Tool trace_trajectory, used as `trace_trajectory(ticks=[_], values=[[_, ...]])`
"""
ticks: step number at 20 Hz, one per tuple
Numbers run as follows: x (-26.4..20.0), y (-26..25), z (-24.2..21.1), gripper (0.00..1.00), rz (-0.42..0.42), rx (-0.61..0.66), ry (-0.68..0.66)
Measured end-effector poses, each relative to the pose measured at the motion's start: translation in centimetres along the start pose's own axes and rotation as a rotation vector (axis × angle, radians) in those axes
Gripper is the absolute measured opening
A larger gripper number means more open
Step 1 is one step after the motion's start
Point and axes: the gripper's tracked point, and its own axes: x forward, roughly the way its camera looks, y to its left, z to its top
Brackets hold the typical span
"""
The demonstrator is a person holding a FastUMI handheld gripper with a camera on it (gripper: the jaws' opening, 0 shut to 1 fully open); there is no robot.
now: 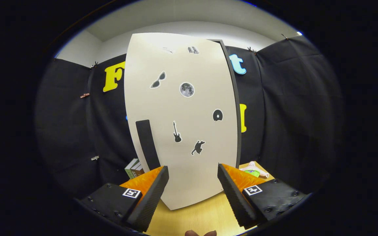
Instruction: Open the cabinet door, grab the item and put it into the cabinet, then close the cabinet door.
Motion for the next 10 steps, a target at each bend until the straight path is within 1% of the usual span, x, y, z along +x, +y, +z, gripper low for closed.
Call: trace_trajectory(ticks=[6,10], values=[[-0.25,-0.02,0.42,0.98,-0.028,-0.068,-0.035],[-0.40,-0.07,0.33,0.98,-0.046,-0.088,-0.044]])
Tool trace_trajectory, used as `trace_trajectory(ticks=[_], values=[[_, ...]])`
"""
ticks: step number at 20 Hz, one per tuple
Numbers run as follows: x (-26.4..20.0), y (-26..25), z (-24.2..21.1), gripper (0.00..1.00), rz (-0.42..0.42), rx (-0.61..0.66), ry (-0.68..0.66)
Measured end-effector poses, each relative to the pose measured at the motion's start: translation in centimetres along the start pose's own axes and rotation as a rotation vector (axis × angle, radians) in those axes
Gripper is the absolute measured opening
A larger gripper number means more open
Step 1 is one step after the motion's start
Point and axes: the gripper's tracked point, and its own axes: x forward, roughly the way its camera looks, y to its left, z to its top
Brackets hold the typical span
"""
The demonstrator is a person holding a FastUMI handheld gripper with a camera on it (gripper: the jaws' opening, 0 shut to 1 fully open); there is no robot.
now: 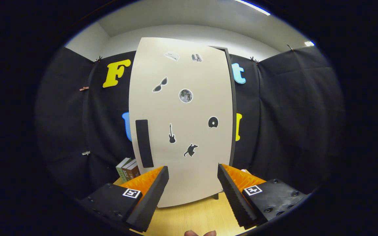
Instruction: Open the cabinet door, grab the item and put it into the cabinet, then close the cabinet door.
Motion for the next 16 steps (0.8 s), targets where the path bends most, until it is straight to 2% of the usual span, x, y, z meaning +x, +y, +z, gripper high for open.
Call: trace_trajectory(ticks=[16], values=[[-0.84,0.13,0.10,0.97,-0.015,-0.055,-0.023]])
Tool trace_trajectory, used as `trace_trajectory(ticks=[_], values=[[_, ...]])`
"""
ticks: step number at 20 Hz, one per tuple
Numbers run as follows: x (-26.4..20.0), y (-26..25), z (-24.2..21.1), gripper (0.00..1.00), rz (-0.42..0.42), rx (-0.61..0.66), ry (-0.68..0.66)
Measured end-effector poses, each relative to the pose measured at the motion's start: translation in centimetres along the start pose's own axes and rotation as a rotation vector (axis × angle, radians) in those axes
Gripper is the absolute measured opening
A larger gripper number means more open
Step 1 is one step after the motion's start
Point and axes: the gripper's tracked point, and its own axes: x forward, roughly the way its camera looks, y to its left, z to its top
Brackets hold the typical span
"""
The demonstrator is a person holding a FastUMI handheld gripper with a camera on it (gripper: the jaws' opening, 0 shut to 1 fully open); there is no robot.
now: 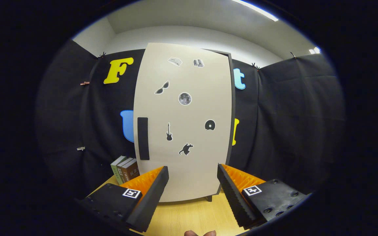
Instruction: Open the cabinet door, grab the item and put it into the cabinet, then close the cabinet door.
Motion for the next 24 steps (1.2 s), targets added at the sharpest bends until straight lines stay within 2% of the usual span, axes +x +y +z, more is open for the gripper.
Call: trace_trajectory(ticks=[24], values=[[0.7,0.4,-1.0,0.97,0.016,0.004,0.011]])
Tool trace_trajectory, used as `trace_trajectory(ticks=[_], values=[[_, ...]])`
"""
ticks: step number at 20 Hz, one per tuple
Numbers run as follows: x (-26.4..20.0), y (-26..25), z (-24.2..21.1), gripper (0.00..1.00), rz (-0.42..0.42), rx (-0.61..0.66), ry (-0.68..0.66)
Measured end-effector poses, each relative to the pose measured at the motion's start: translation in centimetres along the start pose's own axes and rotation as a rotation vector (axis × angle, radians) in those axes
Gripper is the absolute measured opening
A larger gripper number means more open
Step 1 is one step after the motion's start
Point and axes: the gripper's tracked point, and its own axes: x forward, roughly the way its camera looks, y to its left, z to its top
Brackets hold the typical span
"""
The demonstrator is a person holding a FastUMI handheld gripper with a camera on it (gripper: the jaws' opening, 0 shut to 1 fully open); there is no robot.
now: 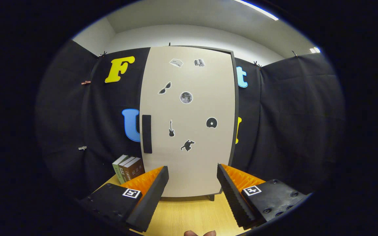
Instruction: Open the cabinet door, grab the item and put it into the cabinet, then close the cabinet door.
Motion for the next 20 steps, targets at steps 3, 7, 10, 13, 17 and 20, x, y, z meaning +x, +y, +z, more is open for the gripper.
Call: trace_trajectory(ticks=[3,7,10,13,17,20], values=[[0.06,-0.05,0.03,0.97,0.002,0.001,-0.001],[0.21,-0.20,-0.24,0.97,0.002,0.000,0.004],[0.41,-0.47,-0.28,0.97,-0.001,0.005,0.005],[0.51,-0.55,-0.25,0.97,-0.001,0.007,0.004],[0.59,-0.50,-0.26,0.97,0.002,0.004,0.006],[0.87,-0.14,-0.37,0.97,0.014,0.010,0.012]])
